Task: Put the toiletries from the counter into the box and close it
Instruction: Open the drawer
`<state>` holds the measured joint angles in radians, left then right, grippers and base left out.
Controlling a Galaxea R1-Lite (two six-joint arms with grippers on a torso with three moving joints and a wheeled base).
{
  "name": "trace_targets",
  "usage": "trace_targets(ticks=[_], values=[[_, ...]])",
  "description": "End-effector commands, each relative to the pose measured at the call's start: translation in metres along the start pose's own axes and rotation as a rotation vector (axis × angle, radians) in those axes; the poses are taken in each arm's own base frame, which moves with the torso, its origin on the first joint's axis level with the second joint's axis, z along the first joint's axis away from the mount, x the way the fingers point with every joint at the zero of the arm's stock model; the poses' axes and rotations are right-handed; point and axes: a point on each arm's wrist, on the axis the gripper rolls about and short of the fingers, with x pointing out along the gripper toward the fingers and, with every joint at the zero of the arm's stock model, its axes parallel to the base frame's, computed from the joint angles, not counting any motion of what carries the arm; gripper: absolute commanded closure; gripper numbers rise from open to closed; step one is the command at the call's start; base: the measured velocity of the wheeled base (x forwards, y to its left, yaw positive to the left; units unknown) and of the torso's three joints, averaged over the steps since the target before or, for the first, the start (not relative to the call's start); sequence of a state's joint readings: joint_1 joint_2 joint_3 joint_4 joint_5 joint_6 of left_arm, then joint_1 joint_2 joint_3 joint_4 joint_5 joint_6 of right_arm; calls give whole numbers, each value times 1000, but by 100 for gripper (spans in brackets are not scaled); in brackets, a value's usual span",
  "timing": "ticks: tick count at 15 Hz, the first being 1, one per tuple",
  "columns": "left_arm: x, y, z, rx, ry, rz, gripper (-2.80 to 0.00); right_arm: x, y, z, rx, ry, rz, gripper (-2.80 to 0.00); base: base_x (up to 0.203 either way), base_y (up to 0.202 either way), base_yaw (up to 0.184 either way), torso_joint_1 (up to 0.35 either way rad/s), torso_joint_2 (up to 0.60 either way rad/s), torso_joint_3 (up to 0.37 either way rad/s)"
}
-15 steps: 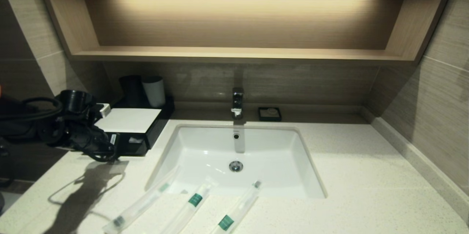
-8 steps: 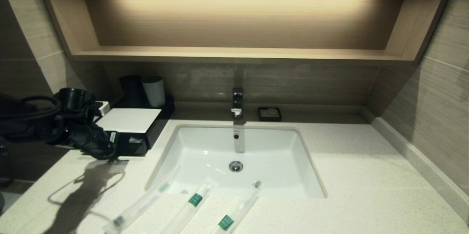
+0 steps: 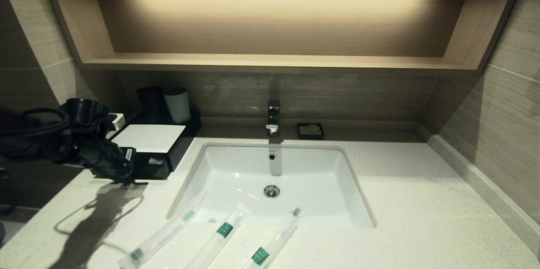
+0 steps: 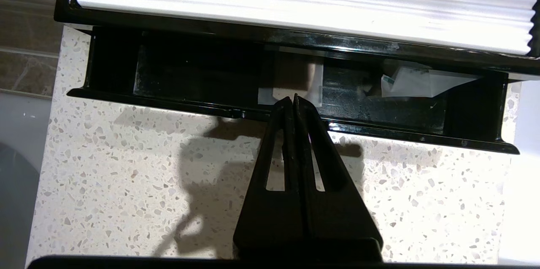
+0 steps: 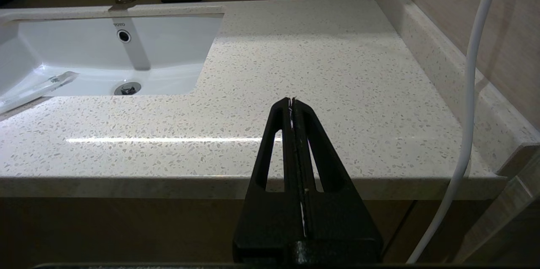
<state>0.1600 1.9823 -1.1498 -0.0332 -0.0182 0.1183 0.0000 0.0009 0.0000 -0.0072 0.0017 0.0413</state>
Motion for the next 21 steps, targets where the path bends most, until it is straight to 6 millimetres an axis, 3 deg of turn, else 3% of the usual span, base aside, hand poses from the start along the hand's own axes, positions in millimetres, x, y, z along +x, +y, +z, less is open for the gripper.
trace_targets(ticks=[1, 21], values=[[4, 2, 1, -3, 0, 3, 0, 0, 0, 0, 0, 0, 0, 0, 0, 0, 0, 0, 0, 0], [19, 3, 4, -7, 8, 2, 0, 0, 0, 0, 0, 0, 0, 0, 0, 0, 0, 0, 0, 0]])
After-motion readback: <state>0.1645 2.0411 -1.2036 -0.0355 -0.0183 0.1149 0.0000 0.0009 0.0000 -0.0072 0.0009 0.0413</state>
